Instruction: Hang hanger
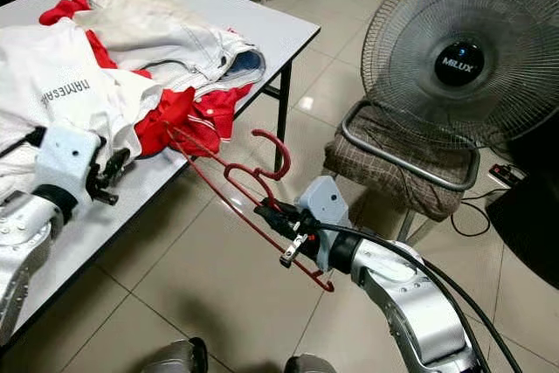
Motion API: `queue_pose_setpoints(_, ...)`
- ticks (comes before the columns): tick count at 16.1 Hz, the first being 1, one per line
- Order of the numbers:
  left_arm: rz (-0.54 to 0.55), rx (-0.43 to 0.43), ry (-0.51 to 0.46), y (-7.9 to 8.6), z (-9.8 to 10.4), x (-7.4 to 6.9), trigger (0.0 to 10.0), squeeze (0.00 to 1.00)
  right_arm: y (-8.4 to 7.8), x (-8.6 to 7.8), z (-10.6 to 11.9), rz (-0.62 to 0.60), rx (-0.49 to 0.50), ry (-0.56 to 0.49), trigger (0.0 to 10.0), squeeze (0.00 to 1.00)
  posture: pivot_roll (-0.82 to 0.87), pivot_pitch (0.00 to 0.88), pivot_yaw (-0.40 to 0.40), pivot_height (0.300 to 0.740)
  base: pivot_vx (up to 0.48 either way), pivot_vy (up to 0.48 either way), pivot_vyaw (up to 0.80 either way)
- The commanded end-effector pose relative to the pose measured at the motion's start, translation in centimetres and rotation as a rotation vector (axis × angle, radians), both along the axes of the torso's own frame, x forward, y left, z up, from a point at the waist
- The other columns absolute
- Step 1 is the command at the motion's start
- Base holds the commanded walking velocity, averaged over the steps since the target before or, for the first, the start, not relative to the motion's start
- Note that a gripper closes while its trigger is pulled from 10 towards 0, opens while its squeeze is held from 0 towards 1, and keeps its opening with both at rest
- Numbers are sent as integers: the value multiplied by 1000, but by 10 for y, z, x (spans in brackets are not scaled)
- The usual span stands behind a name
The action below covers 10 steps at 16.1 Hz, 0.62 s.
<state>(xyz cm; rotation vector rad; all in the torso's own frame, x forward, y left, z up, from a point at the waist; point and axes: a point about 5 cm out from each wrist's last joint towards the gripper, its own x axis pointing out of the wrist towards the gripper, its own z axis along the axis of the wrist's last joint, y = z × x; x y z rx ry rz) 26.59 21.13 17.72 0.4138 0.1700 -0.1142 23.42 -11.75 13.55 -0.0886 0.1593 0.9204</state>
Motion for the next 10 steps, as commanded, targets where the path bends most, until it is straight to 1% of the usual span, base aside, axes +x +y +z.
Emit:
queue_pose_setpoints(1,31,26,-17,2,-1,1,10000,0,0,0,4,1,3,-11,10000,0,-43,125,-25,740,0,0,0)
queue_pose_setpoints(2,49,23,-22,4,-2,3,10000,0,0,0,5,2,5,-12,10000,0,-43,124,-25,740,0,0,0)
queue_pose_setpoints(3,81,33,-33,7,-4,5,8392,0,1,1,5,3,6,-14,10000,0,-44,123,-23,740,0,0,0)
queue_pose_setpoints(4,111,43,-46,10,-5,6,3137,0,1,1,5,3,8,-15,10000,0,-44,122,-23,740,0,0,0)
queue_pose_setpoints(5,131,37,-58,13,-5,7,0,0,2,1,5,3,9,-15,10000,0,-43,121,-22,740,0,0,0)
queue_pose_setpoints(10,141,9,-96,17,-5,9,0,0,4,1,4,4,15,-17,10000,0,-41,110,-21,740,0,0,0)
